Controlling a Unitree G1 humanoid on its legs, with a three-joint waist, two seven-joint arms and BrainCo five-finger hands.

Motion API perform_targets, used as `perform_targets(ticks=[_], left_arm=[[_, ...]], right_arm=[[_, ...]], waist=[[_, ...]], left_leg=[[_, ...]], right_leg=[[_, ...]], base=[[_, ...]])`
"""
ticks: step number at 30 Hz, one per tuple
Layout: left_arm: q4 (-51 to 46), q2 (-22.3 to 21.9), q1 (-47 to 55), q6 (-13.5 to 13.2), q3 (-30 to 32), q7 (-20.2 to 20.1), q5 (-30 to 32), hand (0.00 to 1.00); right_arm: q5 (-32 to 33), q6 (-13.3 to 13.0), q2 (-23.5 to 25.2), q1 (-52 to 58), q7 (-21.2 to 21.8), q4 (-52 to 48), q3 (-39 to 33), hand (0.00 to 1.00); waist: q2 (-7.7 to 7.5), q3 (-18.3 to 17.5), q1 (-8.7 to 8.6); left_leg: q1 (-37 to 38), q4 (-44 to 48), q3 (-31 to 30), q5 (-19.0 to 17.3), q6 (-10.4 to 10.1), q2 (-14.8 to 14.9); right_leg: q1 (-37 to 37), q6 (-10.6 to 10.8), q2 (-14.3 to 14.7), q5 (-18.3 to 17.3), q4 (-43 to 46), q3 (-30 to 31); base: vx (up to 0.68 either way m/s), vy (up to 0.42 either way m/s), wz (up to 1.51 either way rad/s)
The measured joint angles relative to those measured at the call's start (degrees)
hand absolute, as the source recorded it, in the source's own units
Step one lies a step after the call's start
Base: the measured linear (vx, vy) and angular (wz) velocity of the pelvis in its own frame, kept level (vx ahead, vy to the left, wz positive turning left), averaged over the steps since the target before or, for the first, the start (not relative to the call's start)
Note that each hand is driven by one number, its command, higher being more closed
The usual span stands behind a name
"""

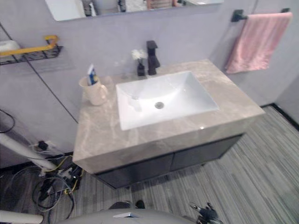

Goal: Organize washtable

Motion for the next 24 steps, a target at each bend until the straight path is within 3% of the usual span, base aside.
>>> perform_targets(ticks=[1, 2, 3, 7, 9, 10, 11, 13, 14, 16, 17, 18, 20, 21, 23, 24], left_arm=[[0.11, 0.3, -0.03, 0.01, -0.25, 0.01, -0.02, 0.0], [0.39, 0.19, -0.57, 0.15, -2.53, 0.15, -0.09, 0.0], [0.48, 0.31, -0.55, 0.4, -3.9, 0.22, -0.32, 0.0], [1.18, -0.22, -0.08, 0.73, -5.41, 0.62, -1.28, 0.0], [1.63, -0.5, -0.2, 0.95, -5.76, 1.14, -1.01, 0.0], [1.64, -0.73, -0.19, 0.87, -5.52, 1.28, -0.99, 0.0], [1.63, -0.96, -0.16, 0.77, -5.21, 1.36, -0.97, 0.0], [1.65, -1.41, 0.03, 0.75, -3.88, 1.28, -0.84, 0.0], [1.65, -1.43, 0.03, 0.72, -3.84, 1.27, -0.85, 0.0], [1.73, -1.38, 0.05, 0.6, -2.27, 1.22, -0.77, 0.0], [1.64, -1.54, -0.26, 0.49, -1.31, 1.12, -0.13, 0.0], [1.43, -1.77, -0.14, 0.37, 0.03, 1.0, 0.48, 0.0], [0.25, -3.16, 0.69, 0.21, 1.93, 0.82, 0.65, 0.0], [0.81, -3.97, 1.23, 0.59, 2.42, 0.73, 0.71, 0.0], [0.6, -3.64, 1.91, 0.75, 2.83, 0.47, 0.94, 0.0], [0.22, -2.87, 0.76, 0.37, 2.67, 0.46, 1.06, 0.0]], right_arm=[[-0.39, 0.02, 0.58, -0.32, 0.1, -0.02, 0.56, 0.0], [-1.41, 0.09, -0.06, -0.4, 0.45, -0.15, 1.01, 0.0], [-1.4, 0.21, -0.8, 0.05, 0.34, 0.27, 1.06, 0.0], [-1.32, -0.09, -1.55, 0.48, 0.02, -0.02, 1.24, 0.0], [-1.35, -0.39, -1.69, 0.46, -0.08, -0.68, 1.22, 0.0], [-1.34, -0.42, -1.69, 0.3, -0.06, -0.82, 1.27, 0.0], [-1.42, -0.48, -1.7, 0.29, -0.05, -0.95, 1.34, 0.0], [-1.4, -0.59, -2.21, 0.44, 0.02, -1.87, 1.48, 0.0], [-1.41, -0.68, -2.23, 0.5, 0.05, -2.05, 1.47, 0.0], [-1.87, -1.17, -3.11, 0.59, 0.3, -2.71, 1.38, 0.0], [-3.01, -1.02, -3.84, 0.32, 0.37, -2.27, 1.35, 0.0], [-4.54, -0.96, -4.46, -0.07, 0.41, -1.19, 1.16, 0.0], [-6.93, -0.65, -4.99, -0.03, 0.56, 0.9, 0.69, 0.0], [-8.32, -0.14, -5.01, -0.08, 0.72, 1.49, -0.04, 0.0], [-8.65, 0.36, -4.75, 0.25, 0.73, 2.32, -1.02, 0.0], [-8.65, 0.39, -4.18, 0.28, 0.76, 2.54, -1.42, 0.0]], waist=[[-0.44, -0.27, -0.15], [0.41, 0.22, -0.95], [1.63, 0.05, -1.01], [2.55, 0.88, -1.78], [3.44, 2.29, -1.84], [3.54, 3.04, -1.71], [3.65, 3.12, -1.67], [4.12, 3.19, -1.7], [4.2, 3.26, -1.7], [4.92, 4.06, -2.13], [4.5, 4.63, -2.55], [4.11, 4.97, -3.22], [4.65, 5.03, -3.12], [6.12, 5.38, -3.1], [6.27, 4.6, -3.6], [4.96, 3.96, -3.92]], left_leg=[[-0.55, -0.28, 0.15, 0.01, -0.48, 0.27], [-0.53, -0.72, -0.51, 0.81, -1.52, 2.25], [0.32, -2.28, -0.72, 2.3, -2.43, 3.62], [3.72, -4.87, 0.63, 4.07, -3.82, 7.2], [4.73, -0.55, 1.96, 1.09, -6.72, 11.31], [5.41, 1.25, 0.49, -1.54, -7.95, 11.71], [5.34, 2.45, -2.1, -3.35, -8.63, 11.21], [6.54, 4.68, -18.12, -9.02, -10.42, 5.24], [6.88, 4.78, -19.44, -9.61, -10.54, 4.72], [8.04, 8.66, -27.34, -12.81, -9.37, 2.04], [7.04, 12.46, -31.13, -13.83, -7.8, -0.27], [4.74, 14.04, -34.99, -14.08, -7.75, -3.94], [2.09, 10.23, -35.63, -13.0, -7.8, -5.55], [2.04, 8.26, -33.48, -10.09, -6.43, -3.57], [4.08, 6.41, -26.24, -10.2, -4.92, -1.96], [4.91, 5.26, -22.96, -10.7, -4.04, -1.89]], right_leg=[[0.5, 0.96, 0.78, -0.69, -3.02, -0.39], [1.19, 0.74, 3.52, 1.45, -6.57, -1.23], [2.66, -0.24, 6.1, 2.4, -9.83, -0.92], [2.9, -2.25, 10.03, 3.31, -10.57, 2.76], [2.83, -3.98, 13.28, 3.53, -10.09, 7.95], [2.39, -5.0, 14.34, 3.15, -9.15, 11.35], [1.47, -5.71, 15.17, 2.82, -8.06, 13.84], [-2.85, -7.96, 19.33, 2.62, -4.1, 24.26], [-3.16, -8.3, 19.89, 2.82, -3.95, 25.36], [-3.61, -10.37, 24.02, 4.03, -3.36, 33.63], [-3.56, -10.55, 24.65, 4.14, -3.3, 36.73], [-3.64, -10.78, 24.86, 4.27, -4.01, 41.43], [-5.02, -10.79, 26.12, 4.34, -4.53, 49.27], [-5.11, -10.08, 27.98, 4.72, -4.23, 53.22], [-4.87, -8.74, 28.08, 5.39, -4.46, 57.51], [-5.16, -8.33, 27.58, 5.67, -4.51, 58.44]], base=[[-0.32, -0.193, -0.57], [-0.26, -0.161, -0.24], [-0.25, -0.138, -0.22], [-0.17, -0.126, -0.5], [-0.12, -0.105, -1.16], [-0.09, -0.077, -1.34], [-0.06, -0.085, -1.65], [0.0, -0.117, -2.24], [0.1, -0.145, -2.42], [0.12, -0.095, -1.76], [0.02, 0.04, -1.35], [-0.04, 0.098, -1.43], [0.01, 0.166, -2.08], [0.19, 0.179, -2.33], [0.31, 0.143, -1.91], [0.36, 0.13, -1.8]])
